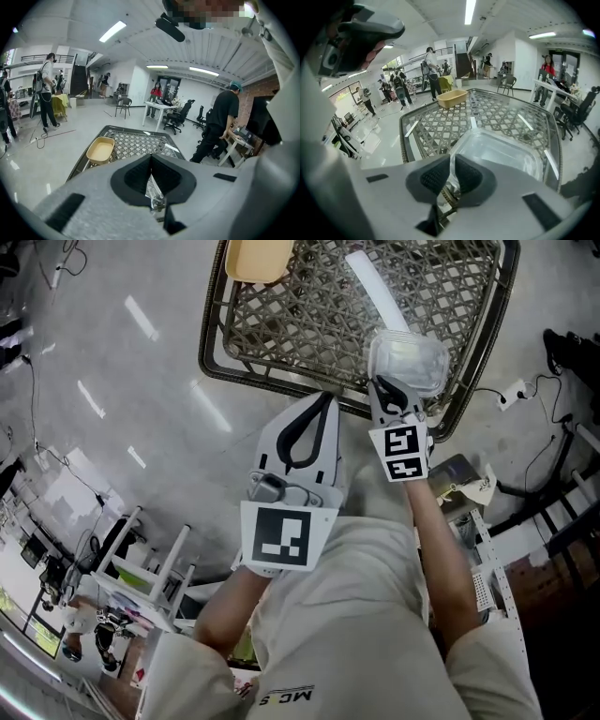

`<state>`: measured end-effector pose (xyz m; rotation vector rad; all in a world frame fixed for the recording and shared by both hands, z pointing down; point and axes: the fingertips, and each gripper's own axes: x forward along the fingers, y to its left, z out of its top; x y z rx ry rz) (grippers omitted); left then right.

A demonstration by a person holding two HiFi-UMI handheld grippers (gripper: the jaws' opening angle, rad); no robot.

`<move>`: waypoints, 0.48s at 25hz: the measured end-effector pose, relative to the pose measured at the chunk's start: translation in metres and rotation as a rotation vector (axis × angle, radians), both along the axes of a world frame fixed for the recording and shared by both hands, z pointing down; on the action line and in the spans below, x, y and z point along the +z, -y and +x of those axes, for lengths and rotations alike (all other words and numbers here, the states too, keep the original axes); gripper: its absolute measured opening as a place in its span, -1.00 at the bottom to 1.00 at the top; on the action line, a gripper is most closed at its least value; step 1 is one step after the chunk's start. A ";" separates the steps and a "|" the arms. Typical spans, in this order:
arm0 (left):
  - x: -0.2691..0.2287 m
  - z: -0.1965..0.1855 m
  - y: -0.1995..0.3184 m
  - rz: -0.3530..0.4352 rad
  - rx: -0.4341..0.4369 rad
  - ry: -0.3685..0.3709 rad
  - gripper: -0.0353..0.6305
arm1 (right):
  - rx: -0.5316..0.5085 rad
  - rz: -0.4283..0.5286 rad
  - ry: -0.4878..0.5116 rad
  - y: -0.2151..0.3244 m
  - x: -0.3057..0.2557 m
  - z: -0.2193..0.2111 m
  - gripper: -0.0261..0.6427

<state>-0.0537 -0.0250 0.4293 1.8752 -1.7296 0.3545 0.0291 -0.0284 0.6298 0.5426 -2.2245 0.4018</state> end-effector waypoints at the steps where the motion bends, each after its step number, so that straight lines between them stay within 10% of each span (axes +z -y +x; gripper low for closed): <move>1: -0.002 0.001 0.001 0.004 0.001 0.002 -0.82 | 0.003 0.009 0.007 0.003 -0.005 0.000 -0.78; 12: -0.050 0.011 0.015 0.073 0.007 0.030 -0.82 | 0.024 0.140 0.086 0.033 -0.093 0.009 -0.78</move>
